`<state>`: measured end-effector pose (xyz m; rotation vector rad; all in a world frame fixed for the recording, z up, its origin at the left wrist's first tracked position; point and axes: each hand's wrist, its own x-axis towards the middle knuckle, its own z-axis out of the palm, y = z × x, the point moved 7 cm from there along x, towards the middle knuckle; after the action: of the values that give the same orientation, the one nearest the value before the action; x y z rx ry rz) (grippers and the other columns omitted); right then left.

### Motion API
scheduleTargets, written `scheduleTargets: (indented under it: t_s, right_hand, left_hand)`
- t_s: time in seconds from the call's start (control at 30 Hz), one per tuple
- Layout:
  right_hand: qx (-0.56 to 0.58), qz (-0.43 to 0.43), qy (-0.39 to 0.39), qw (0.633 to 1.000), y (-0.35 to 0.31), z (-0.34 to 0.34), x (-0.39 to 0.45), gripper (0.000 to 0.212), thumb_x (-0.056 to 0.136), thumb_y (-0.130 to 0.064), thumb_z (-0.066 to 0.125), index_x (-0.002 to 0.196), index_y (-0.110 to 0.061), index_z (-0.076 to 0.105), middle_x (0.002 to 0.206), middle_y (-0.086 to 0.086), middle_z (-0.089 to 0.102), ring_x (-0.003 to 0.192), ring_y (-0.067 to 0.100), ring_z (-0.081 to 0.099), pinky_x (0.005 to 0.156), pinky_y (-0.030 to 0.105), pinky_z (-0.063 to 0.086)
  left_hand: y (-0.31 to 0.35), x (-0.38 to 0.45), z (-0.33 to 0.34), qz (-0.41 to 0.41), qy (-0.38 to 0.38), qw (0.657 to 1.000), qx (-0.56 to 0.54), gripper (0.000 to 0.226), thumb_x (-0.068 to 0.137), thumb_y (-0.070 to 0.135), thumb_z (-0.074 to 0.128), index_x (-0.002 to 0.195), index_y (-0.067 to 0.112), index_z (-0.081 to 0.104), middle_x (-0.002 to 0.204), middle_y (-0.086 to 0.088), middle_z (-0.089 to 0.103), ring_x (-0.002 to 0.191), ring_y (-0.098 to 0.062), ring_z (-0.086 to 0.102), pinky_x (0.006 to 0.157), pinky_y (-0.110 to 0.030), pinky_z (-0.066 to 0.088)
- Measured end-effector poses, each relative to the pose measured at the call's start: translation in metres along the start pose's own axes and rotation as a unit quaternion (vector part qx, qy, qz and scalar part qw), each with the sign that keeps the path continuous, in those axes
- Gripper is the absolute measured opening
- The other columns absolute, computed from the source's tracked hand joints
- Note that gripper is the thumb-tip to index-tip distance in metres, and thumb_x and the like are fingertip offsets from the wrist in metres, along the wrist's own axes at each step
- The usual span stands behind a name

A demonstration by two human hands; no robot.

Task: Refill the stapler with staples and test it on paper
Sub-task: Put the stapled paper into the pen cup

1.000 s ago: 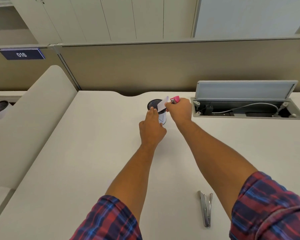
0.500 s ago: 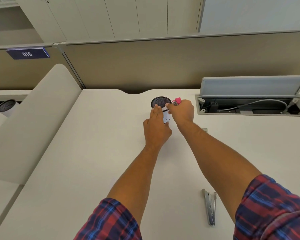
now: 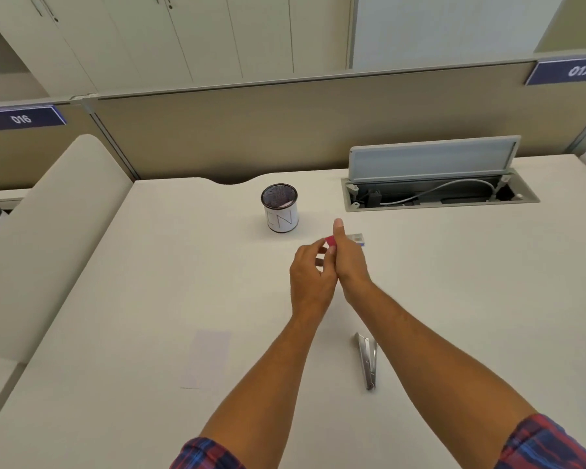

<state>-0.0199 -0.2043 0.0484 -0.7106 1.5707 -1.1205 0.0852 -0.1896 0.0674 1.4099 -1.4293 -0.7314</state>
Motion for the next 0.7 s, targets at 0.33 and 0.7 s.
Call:
scheduleTargets:
  t_s: [0.33,0.7]
  right_hand:
    - [0.025,-0.045,0.030,0.998,0.033,-0.068,-0.050,0.029,0.104,-0.027,0.051,0.096,-0.018,0.077,0.094,0.011,0.076,0.094,0.024,0.071,0.088,0.038,0.058]
    - [-0.016,-0.061,0.074,0.995,0.073,-0.139,-0.083,0.019,0.091,-0.032,0.073,0.081,-0.020,0.082,0.078,-0.001,0.078,0.078,0.018,0.073,0.067,0.033,0.055]
  left_hand:
    - [-0.003,-0.061,0.025,-0.112,-0.037,0.992,-0.051,0.025,0.092,0.024,0.070,0.117,0.023,0.073,0.105,0.007,0.072,0.085,-0.002,0.067,0.076,-0.015,0.053]
    - [-0.004,-0.109,0.054,-0.156,-0.119,0.980,-0.022,0.030,0.091,0.025,0.071,0.120,0.017,0.073,0.091,0.005,0.076,0.085,-0.008,0.070,0.083,-0.021,0.054]
